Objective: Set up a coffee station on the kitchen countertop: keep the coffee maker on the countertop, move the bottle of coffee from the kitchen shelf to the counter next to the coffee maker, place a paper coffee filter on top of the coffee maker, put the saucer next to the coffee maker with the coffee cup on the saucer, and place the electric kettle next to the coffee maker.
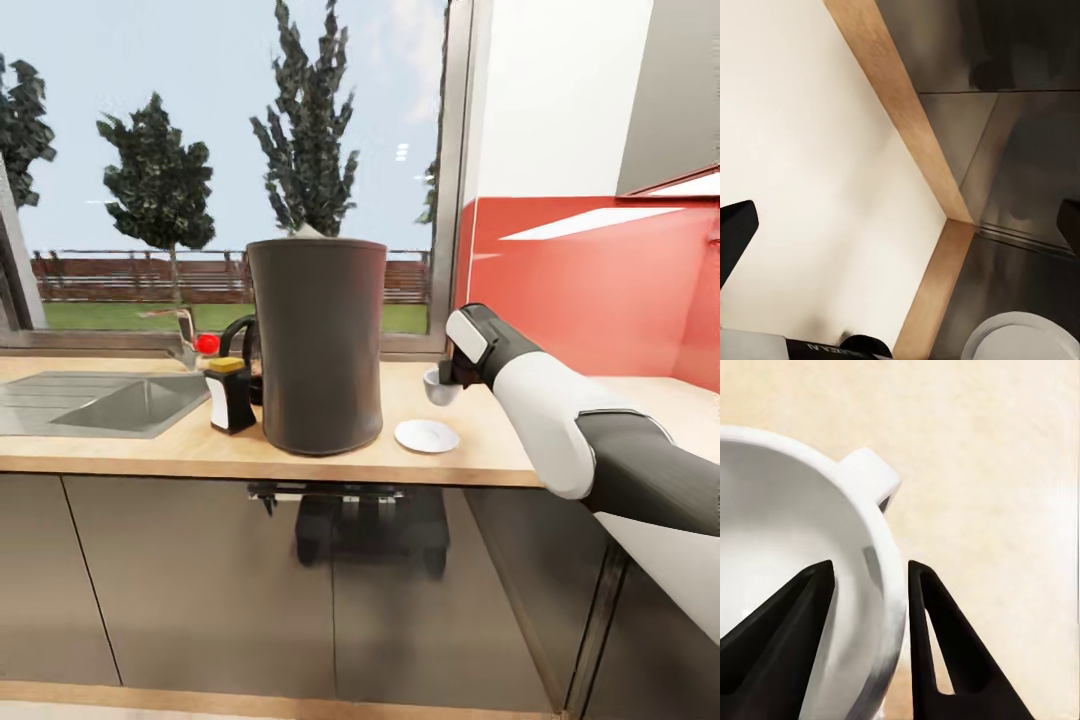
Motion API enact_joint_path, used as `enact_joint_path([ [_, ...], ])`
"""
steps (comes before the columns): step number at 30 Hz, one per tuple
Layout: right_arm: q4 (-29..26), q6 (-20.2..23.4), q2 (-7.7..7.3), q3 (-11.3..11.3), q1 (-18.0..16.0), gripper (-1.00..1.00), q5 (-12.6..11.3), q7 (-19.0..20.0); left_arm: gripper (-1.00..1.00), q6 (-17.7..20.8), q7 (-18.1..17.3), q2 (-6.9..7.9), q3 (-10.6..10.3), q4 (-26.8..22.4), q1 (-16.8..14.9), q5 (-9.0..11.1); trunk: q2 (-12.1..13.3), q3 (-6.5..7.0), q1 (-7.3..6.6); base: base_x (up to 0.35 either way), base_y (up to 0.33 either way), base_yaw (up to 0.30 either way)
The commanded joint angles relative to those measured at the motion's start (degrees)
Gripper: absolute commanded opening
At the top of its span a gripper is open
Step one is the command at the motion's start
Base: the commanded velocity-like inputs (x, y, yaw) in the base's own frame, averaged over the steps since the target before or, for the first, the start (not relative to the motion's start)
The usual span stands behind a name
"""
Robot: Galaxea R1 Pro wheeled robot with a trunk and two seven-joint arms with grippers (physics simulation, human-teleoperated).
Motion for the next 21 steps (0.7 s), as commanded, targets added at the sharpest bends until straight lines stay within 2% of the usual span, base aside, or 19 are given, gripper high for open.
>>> enact_joint_path([
  [1,0.1,0.1,0.07,0.0,0.0,-1.00,-0.5,-0.6,1.00,0.6,-0.2,0.01,0.5,0.0,0.0,-0.2,0.0,-0.07,-0.04,-0.148,0.000,0.000],
  [9,2.2,0.0,0.23,0.0,0.0,-1.00,-0.4,-0.4,1.00,0.6,-0.2,0.01,0.5,0.0,0.0,-0.2,0.0,-0.07,-0.04,-0.062,0.000,0.000],
  [16,2.5,0.0,0.44,0.0,0.0,-1.00,-0.4,1.6,1.00,0.6,-0.2,0.00,0.5,0.0,0.0,-0.2,0.0,-0.07,-0.04,-0.221,0.000,0.000],
  [21,2.6,0.0,0.54,0.0,0.0,-1.00,-0.4,2.3,1.00,0.6,-0.2,0.01,0.5,0.0,0.0,-0.2,0.0,-0.07,-0.04,-0.084,0.000,0.000],
])
